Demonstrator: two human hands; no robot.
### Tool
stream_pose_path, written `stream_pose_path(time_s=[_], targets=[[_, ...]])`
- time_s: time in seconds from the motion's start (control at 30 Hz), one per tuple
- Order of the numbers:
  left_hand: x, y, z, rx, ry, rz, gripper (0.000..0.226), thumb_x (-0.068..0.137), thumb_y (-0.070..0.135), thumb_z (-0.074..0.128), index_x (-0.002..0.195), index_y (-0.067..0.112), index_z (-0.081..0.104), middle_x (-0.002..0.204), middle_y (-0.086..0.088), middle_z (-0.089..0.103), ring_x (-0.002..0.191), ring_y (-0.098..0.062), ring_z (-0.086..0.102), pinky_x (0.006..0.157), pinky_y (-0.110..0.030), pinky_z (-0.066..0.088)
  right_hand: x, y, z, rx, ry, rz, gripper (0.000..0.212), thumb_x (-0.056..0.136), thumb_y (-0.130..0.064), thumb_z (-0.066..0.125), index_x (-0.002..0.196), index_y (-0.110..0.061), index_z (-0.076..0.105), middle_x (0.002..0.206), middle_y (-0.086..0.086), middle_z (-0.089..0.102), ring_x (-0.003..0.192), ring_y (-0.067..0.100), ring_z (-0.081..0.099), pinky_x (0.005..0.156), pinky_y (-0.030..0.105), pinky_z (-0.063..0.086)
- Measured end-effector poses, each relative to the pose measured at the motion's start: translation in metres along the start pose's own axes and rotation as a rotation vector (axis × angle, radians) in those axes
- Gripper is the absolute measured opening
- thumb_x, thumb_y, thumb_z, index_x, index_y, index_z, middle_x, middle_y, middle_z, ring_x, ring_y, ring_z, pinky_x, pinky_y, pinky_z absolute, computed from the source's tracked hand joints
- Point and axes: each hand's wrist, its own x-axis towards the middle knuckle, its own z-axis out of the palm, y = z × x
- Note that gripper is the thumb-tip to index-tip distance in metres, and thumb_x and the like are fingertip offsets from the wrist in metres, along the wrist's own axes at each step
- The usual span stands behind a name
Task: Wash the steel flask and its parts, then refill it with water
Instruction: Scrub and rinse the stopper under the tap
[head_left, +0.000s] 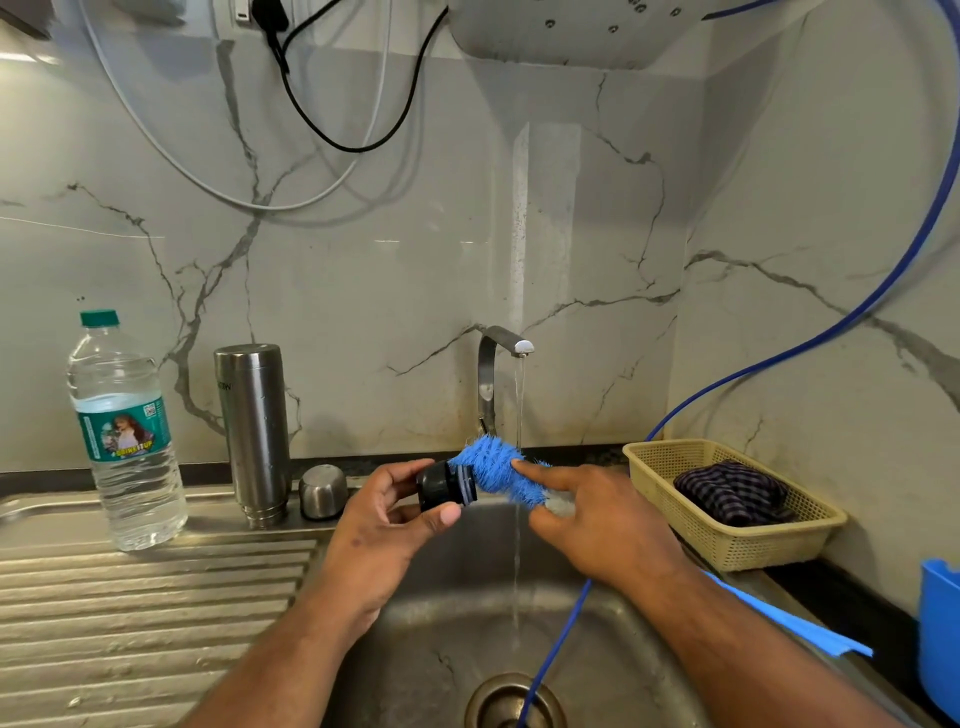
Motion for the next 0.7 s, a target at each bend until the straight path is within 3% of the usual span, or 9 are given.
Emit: stream_pose_path(time_s=[0.13,0.23,0.3,0.37,0.47,0.6,0.7], targets=[[0.000,-0.001,0.005,-0.080,0.024,-0.020,0.062,0.061,0.028,0.088,0.119,0.026,0.066,0.109,0.007,0.076,0.107,-0.015,0.071,0.104,-0.046,0.053,-0.001,0.000,0.005,0.093,-0.027,0.013,0.053,0.088,-0.046,0.060,0.138,-0.061,0.051,0.102,-0.015,0.074,0.045,0.001,0.052,0.046,0.019,0.040],[0.001,-0.004,0.007,-0.135,0.069,-0.038,0.060,0.061,0.027,0.088,0.117,0.024,0.065,0.113,0.002,0.075,0.111,-0.020,0.070,0.105,-0.047,0.052,-0.001,-0.002,0.009,0.188,-0.089,0.050,0.049,0.092,-0.046,0.061,0.140,-0.054,0.054,0.119,-0.015,0.071,0.058,0.000,0.064,0.050,0.015,0.048],[0.002,-0.005,0.008,-0.109,0.112,-0.015,0.066,0.058,0.035,0.090,0.118,0.026,0.064,0.116,0.002,0.072,0.112,-0.020,0.069,0.105,-0.048,0.052,-0.004,-0.006,0.011,0.290,-0.168,0.080,0.039,0.097,-0.041,0.060,0.135,-0.049,0.059,0.106,-0.012,0.072,0.061,0.000,0.065,0.045,0.013,0.043],[0.001,-0.004,0.009,-0.038,0.156,0.017,0.069,0.054,0.043,0.090,0.116,0.031,0.062,0.116,0.005,0.070,0.110,-0.017,0.068,0.100,-0.049,0.055,-0.007,-0.010,0.010,0.439,-0.257,0.127,0.026,0.101,-0.034,0.057,0.123,-0.045,0.064,0.084,-0.003,0.070,0.045,0.002,0.055,0.042,0.018,0.041],[0.003,-0.003,0.005,0.039,0.236,0.049,0.064,0.059,0.041,0.088,0.114,0.035,0.056,0.113,0.008,0.067,0.103,-0.010,0.067,0.095,-0.045,0.057,-0.009,-0.012,0.008,0.555,-0.355,0.166,0.021,0.102,-0.031,0.053,0.115,-0.033,0.070,0.077,0.003,0.069,0.044,0.009,0.049,0.045,0.025,0.042],[0.010,-0.013,-0.004,0.114,0.358,0.038,0.069,0.060,0.043,0.091,0.116,0.031,0.054,0.114,0.007,0.064,0.107,-0.013,0.064,0.094,-0.039,0.056,-0.008,-0.015,0.005,0.562,-0.263,0.116,0.034,0.100,-0.033,0.059,0.131,-0.047,0.063,0.079,0.004,0.072,0.048,0.006,0.051,0.047,0.024,0.044],[0.011,-0.017,-0.001,0.230,0.354,0.048,0.069,0.061,0.038,0.095,0.117,0.030,0.054,0.110,0.009,0.064,0.103,-0.013,0.065,0.088,-0.036,0.056,-0.010,-0.020,0.007,0.539,-0.170,0.033,0.041,0.097,-0.035,0.062,0.136,-0.050,0.059,0.082,-0.005,0.072,0.047,0.001,0.051,0.049,0.021,0.043]])
